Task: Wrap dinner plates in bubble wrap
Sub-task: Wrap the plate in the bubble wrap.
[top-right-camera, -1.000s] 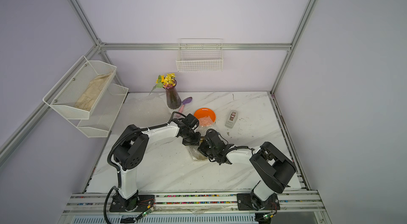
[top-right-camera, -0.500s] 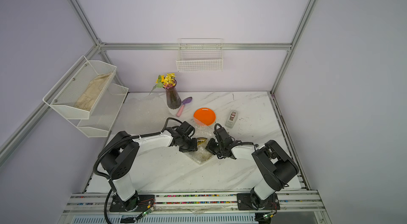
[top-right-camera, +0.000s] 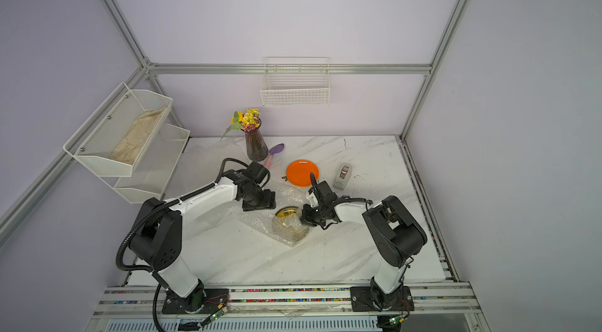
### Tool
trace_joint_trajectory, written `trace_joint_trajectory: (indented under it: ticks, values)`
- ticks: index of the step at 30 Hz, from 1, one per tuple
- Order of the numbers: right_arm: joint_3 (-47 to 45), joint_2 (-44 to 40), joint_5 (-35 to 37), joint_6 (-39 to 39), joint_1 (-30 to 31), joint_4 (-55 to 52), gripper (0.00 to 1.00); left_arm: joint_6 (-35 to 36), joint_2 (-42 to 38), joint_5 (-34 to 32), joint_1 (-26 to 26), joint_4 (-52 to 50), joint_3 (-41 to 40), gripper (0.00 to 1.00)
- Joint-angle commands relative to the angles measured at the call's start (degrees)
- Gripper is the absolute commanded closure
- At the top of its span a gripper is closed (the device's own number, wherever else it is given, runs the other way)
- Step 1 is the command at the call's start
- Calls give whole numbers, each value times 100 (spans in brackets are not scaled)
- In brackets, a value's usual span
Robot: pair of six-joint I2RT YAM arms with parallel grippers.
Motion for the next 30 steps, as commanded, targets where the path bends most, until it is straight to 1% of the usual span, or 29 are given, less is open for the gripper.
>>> trace_joint_trajectory:
  ticks: [1,2,5,9,10,11,13,15,16,18,20,22,23,26,28,29,30]
  values:
    - [18,300,173,-681,-23,-1073,100,1326,541,94,452,-423,894,14]
    - [47,329,172,-723,-21,-1111,100,1500,728,180,533,-442,1116,13]
    - [59,387,160,-719,-23,-1096,100,2010,1432,735,747,-574,1927,11]
    - [22,388,139,-547,-23,-927,100,2266,2301,1516,996,-690,2779,10]
    - [8,383,126,-495,-18,-878,100,2280,2497,1773,1044,-691,2928,11]
    - [9,379,123,-459,-17,-832,100,2313,2649,2050,1091,-697,3066,14]
    - [-3,379,103,-389,-13,-789,100,2298,2850,2518,1143,-703,3283,22]
    - [-14,370,94,-328,-14,-741,100,2228,2833,2672,1138,-627,3297,30]
    - [-28,369,85,-293,-12,-708,100,2168,2746,2690,1138,-529,3230,34]
    - [-55,372,69,-226,-5,-640,100,2106,2532,2877,1146,-248,2974,45]
    - [-57,384,58,-182,-5,-600,100,2053,2361,3056,1131,-146,2802,48]
    - [-65,392,33,-155,1,-566,100,2096,2242,3234,1095,-94,2606,55]
    - [-57,402,35,-145,3,-558,100,2097,2203,3191,1078,-85,2518,59]
    - [-51,431,3,-119,20,-524,100,2140,2093,3041,1016,-74,2304,64]
    - [-53,441,14,-108,32,-511,100,2133,2066,3007,1007,-74,2210,73]
    - [-55,441,30,-94,34,-511,100,2111,2036,2943,987,-75,2156,75]
    - [-57,440,31,-76,34,-511,100,2103,2003,2831,976,-82,2103,74]
